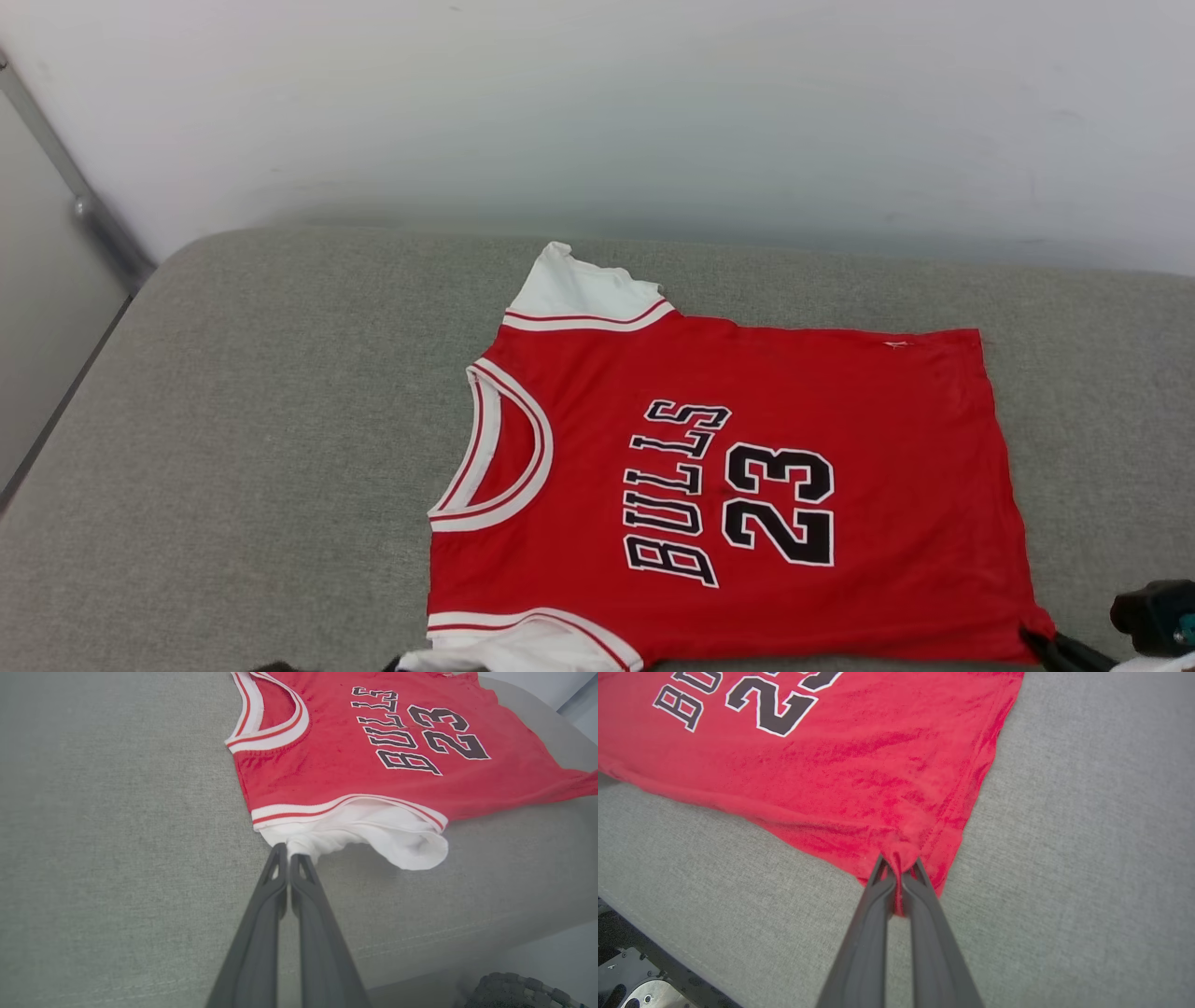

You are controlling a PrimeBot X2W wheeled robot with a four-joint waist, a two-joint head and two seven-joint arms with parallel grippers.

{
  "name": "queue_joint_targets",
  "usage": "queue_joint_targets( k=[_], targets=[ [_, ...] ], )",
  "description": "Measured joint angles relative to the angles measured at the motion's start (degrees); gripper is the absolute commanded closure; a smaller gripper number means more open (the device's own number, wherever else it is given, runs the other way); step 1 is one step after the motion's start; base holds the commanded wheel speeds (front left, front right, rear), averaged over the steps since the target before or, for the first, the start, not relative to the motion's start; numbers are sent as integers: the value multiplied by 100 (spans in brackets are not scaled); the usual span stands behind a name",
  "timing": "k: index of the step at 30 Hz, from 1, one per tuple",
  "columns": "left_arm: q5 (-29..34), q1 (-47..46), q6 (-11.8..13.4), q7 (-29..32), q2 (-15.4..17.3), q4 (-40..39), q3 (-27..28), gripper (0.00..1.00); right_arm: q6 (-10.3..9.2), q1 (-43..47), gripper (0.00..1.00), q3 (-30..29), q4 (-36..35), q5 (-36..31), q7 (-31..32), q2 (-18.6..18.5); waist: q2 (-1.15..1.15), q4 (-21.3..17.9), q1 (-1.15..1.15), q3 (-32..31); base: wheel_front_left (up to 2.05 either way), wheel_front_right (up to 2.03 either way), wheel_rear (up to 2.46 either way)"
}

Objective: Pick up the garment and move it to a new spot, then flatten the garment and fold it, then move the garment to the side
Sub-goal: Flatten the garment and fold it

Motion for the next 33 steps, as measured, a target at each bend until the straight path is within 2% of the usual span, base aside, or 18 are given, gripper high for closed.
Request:
queue_joint_targets(
  k=[7,15,24,33],
  targets=[
    [353,-1080,-324,111,32,278,125,100,0,-321,100,-387,-299,-164,191,159,0,-47,1,233,0,0,0],
    [558,-2426,-927,260,-142,993,191,100,0,-1032,100,-513,-456,-297,372,266,0,-186,1,747,0,0,0],
    [637,-3566,-1517,303,-569,2251,177,100,0,-1753,100,-376,-113,-294,487,366,0,-351,2,1491,0,0,0],
    [670,-4042,-1982,210,-1061,3691,-26,100,0,-2258,100,-23,406,-293,435,452,0,-493,2,2052,0,0,0]
  ],
)
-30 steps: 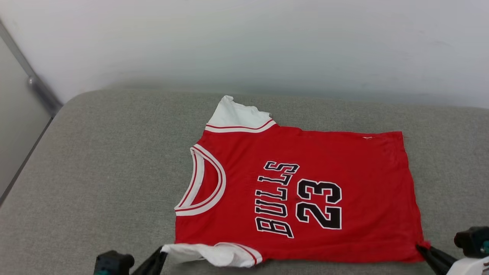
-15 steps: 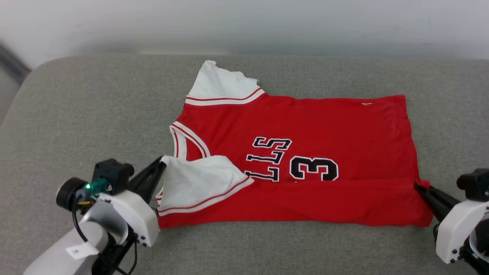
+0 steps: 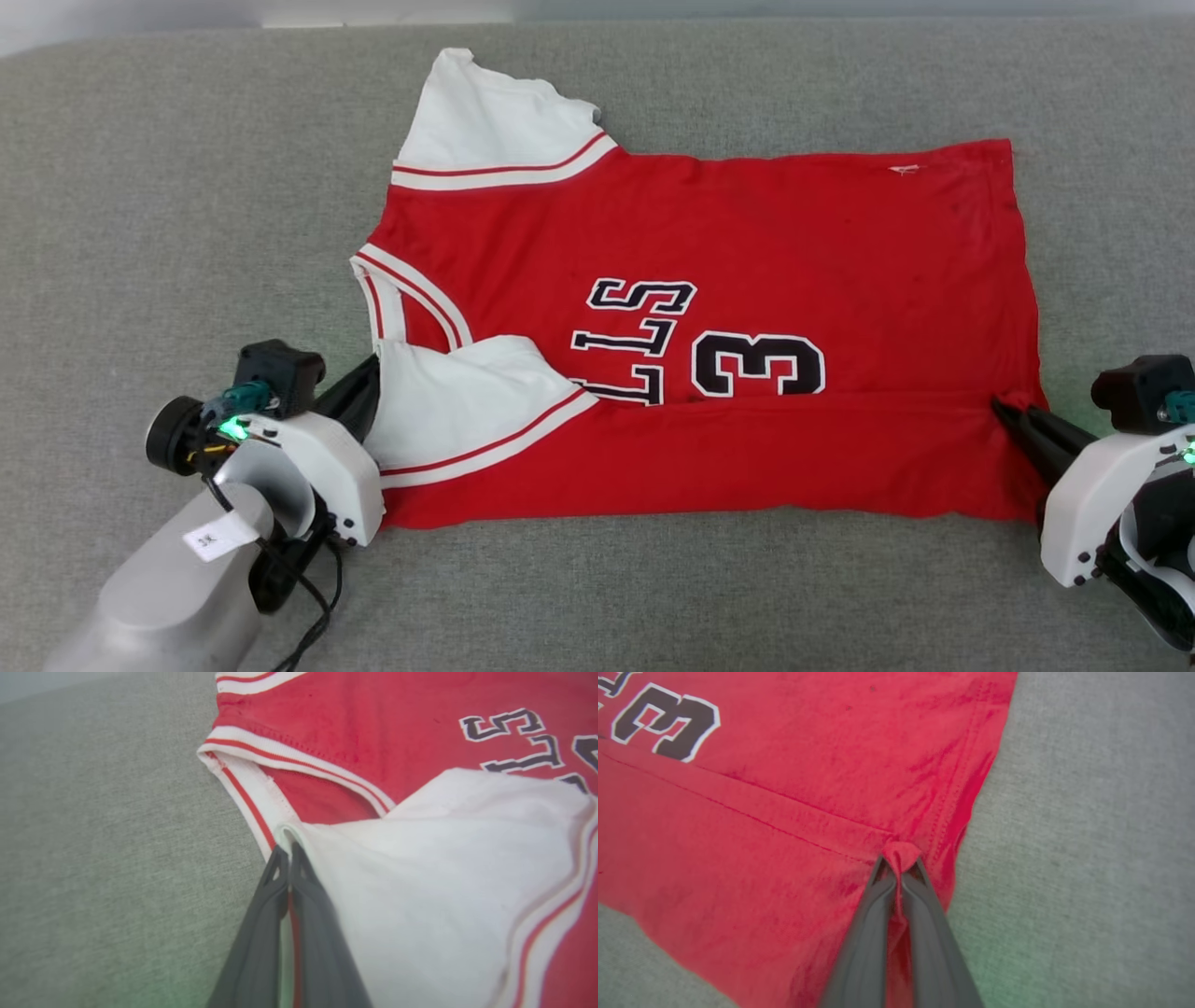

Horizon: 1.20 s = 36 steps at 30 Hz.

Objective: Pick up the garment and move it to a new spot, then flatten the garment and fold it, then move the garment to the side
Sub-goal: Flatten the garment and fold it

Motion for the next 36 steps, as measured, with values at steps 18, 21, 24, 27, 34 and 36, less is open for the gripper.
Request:
queue_joint_targets(
  k=[18,21,24,27,34,36],
  targets=[
    [103,-649,-370,-198,1,1016,-215,0,0,-87,0,142,96,165,-401,21,0,112,-1,-628,0,0,0],
    [104,-828,-368,190,176,760,-229,0,0,-17,0,58,-12,160,-452,4,0,178,-1,-785,0,0,0],
    [-46,-1094,-387,1007,423,350,-260,0,0,39,0,-62,-101,123,-450,10,0,257,-2,-899,0,0,0],
    [-309,-1196,-437,1872,555,31,-370,0,0,41,0,-102,-168,83,-409,35,0,273,-2,-927,0,0,0],
    [-1167,-1360,-495,3899,844,-637,-693,0,0,63,0,-152,-302,-8,-323,124,0,216,-1,-910,0,0,0],
    [-1399,-1360,-503,4358,905,-751,-790,0,0,63,0,-163,-327,-21,-310,147,0,184,-2,-895,0,0,0]
  ],
)
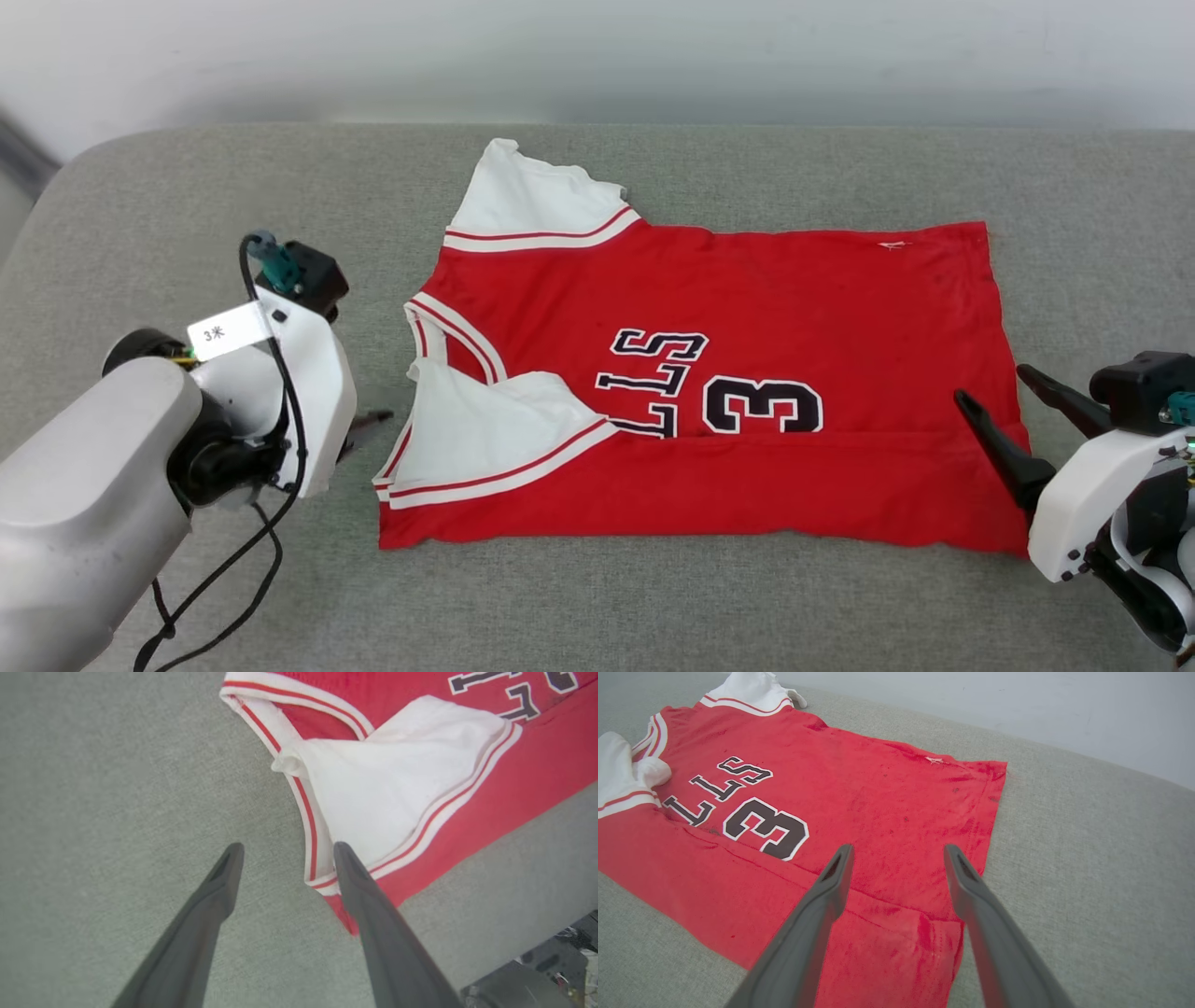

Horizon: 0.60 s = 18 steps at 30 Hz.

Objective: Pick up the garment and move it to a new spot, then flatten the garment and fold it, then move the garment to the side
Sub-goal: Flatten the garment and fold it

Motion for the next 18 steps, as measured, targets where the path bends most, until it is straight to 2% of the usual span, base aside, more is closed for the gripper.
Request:
queue_joint_targets(
  k=[4,8,17,18],
  targets=[
    [-483,92,-1,628,26,-68,-91,0,0,-2,0,0,-45,-40,45,57,0,-82,0,55,0,0,0],
    [-620,227,1,1031,27,-14,-243,0,0,-41,0,3,-60,-48,71,86,0,-178,0,145,0,0,0],
    [-713,526,21,1104,11,229,-404,0,0,-204,0,120,34,-25,111,115,0,-380,0,322,0,0,0],
    [-737,536,19,1084,8,231,-404,65,0,-227,0,136,43,-19,112,94,0,-384,0,321,0,0,0]
  ],
)
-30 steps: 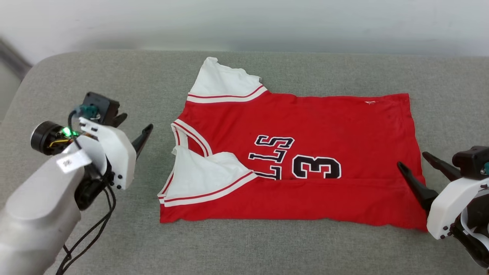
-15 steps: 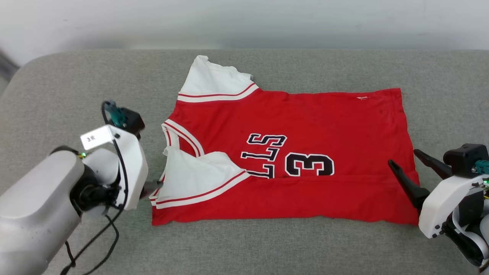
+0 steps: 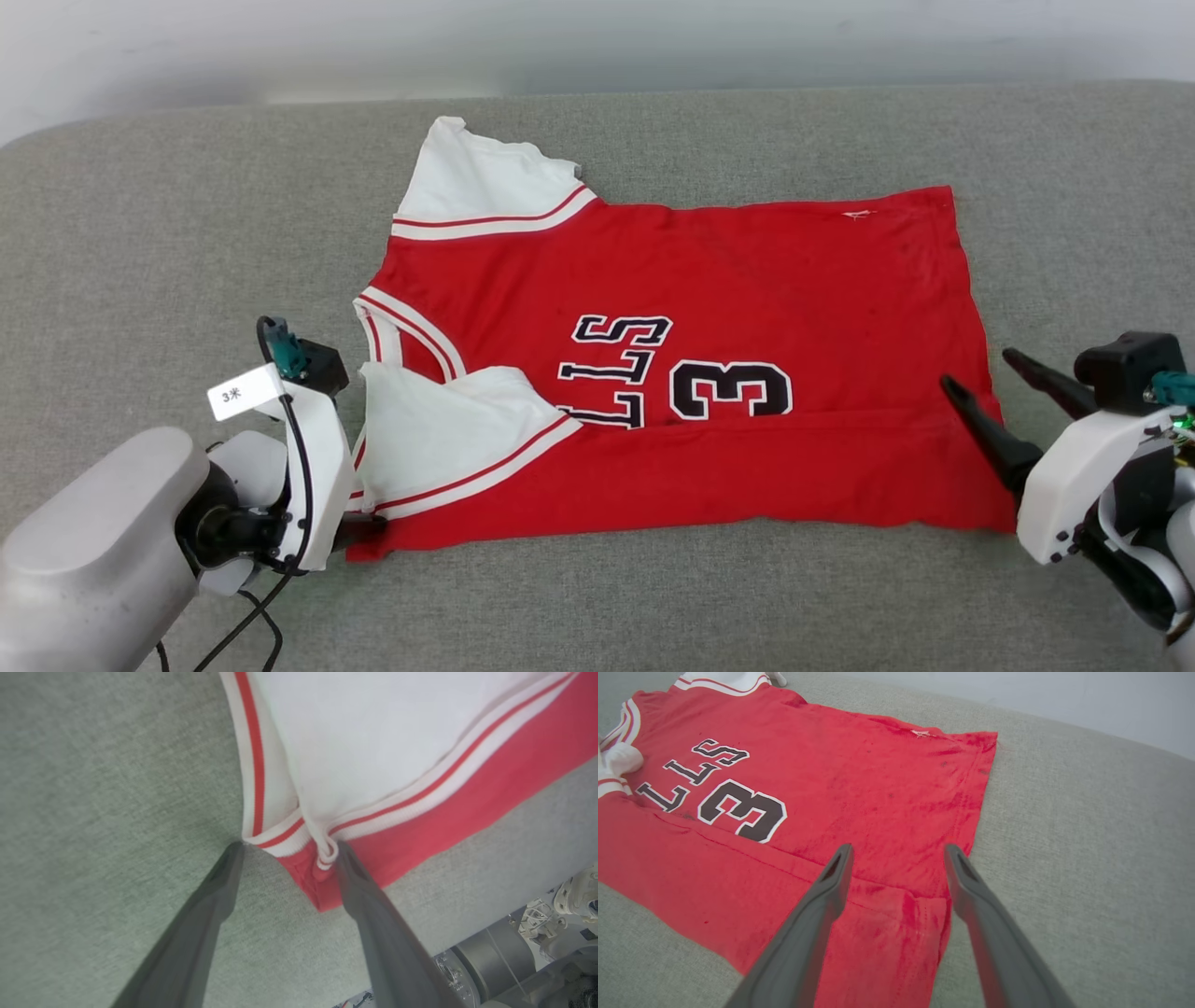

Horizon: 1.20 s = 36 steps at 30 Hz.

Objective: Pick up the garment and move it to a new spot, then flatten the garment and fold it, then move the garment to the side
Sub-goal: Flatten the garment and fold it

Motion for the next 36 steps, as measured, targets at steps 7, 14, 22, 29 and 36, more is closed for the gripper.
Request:
queue_joint_targets(
  k=[7,14,22,29,36],
  targets=[
    [-13,13,-26,-133,-42,-102,-141,100,0,-389,0,268,-112,64,424,-481,0,46,0,-149,0,0,0],
    [31,-5,-29,-436,148,-527,-254,100,0,-875,0,1020,-677,838,2584,-1560,0,134,0,-344,0,0,0],
    [63,-146,-29,-604,286,-862,-342,100,-1,-1060,0,1241,-606,1668,4178,-1825,0,261,0,-261,0,0,0],
    [151,-359,-29,-668,225,-976,-426,100,0,-1049,0,1291,-21,1610,4127,-1260,0,392,1,40,0,0,0],
    [181,-467,-29,-766,185,-996,-499,100,-13,-975,0,1553,379,1572,3901,-1002,0,479,0,264,0,0,0]
  ],
)
